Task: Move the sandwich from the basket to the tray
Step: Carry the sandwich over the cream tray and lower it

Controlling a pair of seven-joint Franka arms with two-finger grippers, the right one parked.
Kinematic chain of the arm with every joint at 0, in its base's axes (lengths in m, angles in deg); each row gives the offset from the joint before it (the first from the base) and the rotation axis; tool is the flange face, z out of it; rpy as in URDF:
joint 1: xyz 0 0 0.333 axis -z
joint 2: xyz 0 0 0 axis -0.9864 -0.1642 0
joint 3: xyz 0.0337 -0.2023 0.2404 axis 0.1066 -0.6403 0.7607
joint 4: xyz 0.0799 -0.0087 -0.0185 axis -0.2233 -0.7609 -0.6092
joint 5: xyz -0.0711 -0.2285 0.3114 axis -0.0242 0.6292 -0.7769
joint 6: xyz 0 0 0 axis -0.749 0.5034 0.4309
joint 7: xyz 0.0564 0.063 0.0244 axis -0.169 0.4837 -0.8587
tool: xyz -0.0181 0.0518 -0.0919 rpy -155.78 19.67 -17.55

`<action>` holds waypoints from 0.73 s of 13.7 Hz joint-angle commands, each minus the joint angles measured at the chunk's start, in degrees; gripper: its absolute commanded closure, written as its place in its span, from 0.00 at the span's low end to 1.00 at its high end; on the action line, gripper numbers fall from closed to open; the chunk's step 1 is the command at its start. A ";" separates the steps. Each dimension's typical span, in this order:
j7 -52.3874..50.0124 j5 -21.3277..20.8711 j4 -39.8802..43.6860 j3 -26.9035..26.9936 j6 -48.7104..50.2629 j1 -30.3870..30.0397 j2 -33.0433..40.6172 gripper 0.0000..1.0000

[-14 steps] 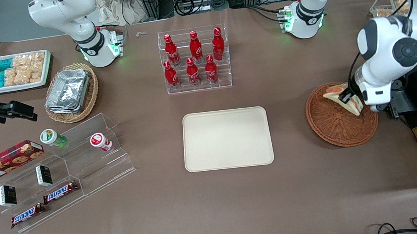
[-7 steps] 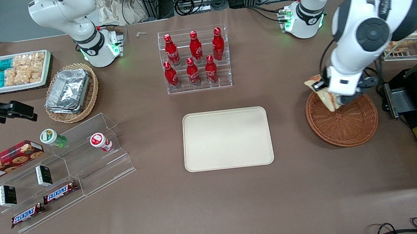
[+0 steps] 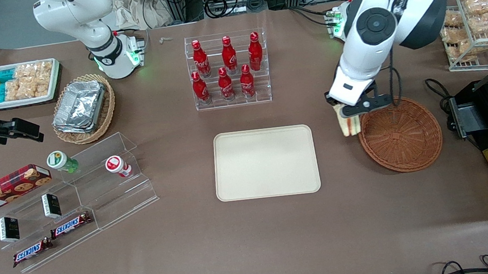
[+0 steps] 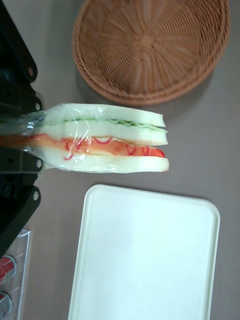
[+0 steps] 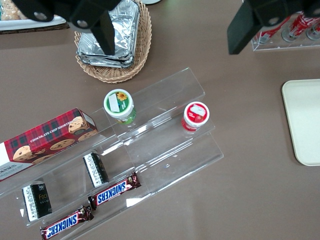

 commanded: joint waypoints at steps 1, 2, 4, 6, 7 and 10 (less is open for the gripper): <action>3.85 0.41 1.33 -1.40 -4.26 -0.42 -3.80 1.00; 3.86 0.32 1.68 -2.02 -5.49 -0.42 -5.12 1.00; 3.77 -0.55 4.48 -2.37 -5.77 -0.34 -9.33 1.00; 3.33 -1.17 6.86 -3.51 -6.12 -0.33 -12.68 1.00; 3.15 -2.30 7.13 -3.60 -6.47 -0.33 -13.30 1.00; 2.98 -4.59 8.27 -3.95 -9.89 0.36 -17.59 1.00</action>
